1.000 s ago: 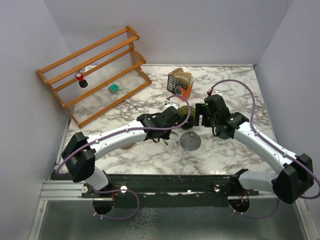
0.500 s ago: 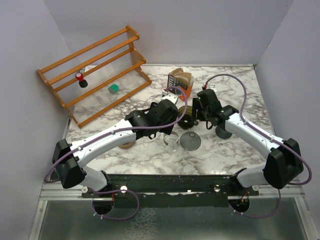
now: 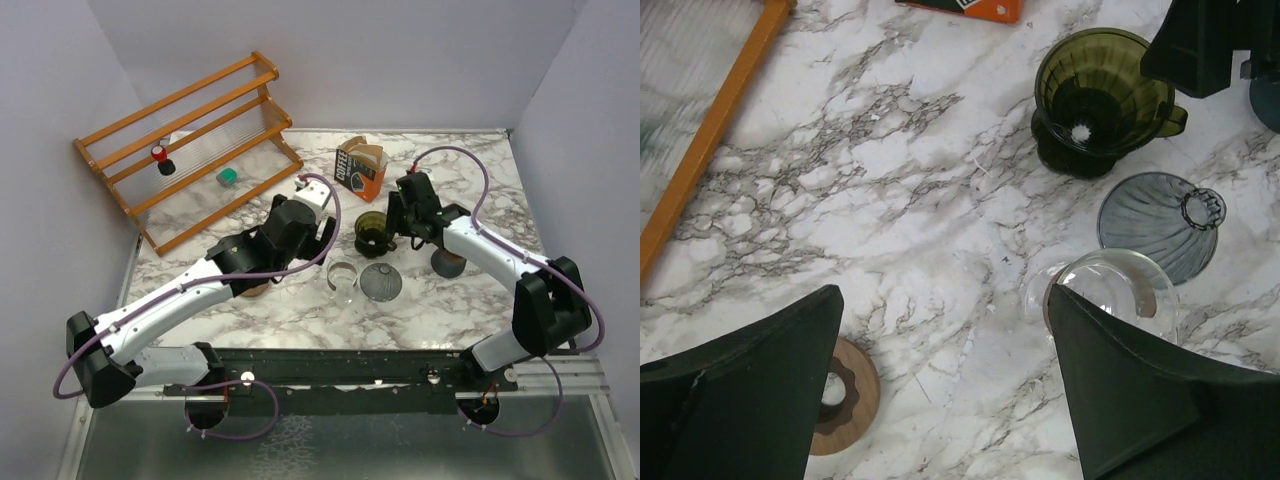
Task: Place the coffee filter in the dripper
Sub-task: Pick up the coffee dripper from the center of the board.
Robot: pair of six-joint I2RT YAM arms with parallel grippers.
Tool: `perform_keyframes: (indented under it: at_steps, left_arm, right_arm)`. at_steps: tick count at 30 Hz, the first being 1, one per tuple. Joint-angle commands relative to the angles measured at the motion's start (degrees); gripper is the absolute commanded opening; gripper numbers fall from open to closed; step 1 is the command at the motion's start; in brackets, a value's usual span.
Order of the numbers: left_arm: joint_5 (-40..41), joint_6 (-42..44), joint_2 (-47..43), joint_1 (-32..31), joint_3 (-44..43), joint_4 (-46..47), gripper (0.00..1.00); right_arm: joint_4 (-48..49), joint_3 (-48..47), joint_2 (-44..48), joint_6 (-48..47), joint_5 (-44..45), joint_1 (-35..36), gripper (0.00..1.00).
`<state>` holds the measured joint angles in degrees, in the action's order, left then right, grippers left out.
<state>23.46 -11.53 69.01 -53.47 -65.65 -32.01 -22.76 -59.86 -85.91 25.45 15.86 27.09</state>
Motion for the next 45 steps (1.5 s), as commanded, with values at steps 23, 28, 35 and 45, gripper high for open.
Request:
perform_keyframes:
  at_steps: [23,28,35,45]
  left_arm:
    - [3.35,0.72,-9.77,0.76,8.61,9.42,0.88]
    - [3.38,0.72,-9.91,0.74,8.69,9.42,0.88]
    - [3.59,0.65,-9.85,0.74,8.69,9.48,0.88]
    - [5.87,-0.21,-10.47,0.74,8.78,9.42,0.90]
  right_arm:
    - [6.47,-1.33,-6.57,1.17,-9.35,-2.57,0.27]
    - [6.34,-0.88,-6.29,0.94,-9.42,-2.66,0.09]
    - [5.70,-1.17,-5.45,1.00,-10.92,-2.66,0.01]
    - [2.89,-3.72,1.01,-0.38,-17.32,-2.66,0.01]
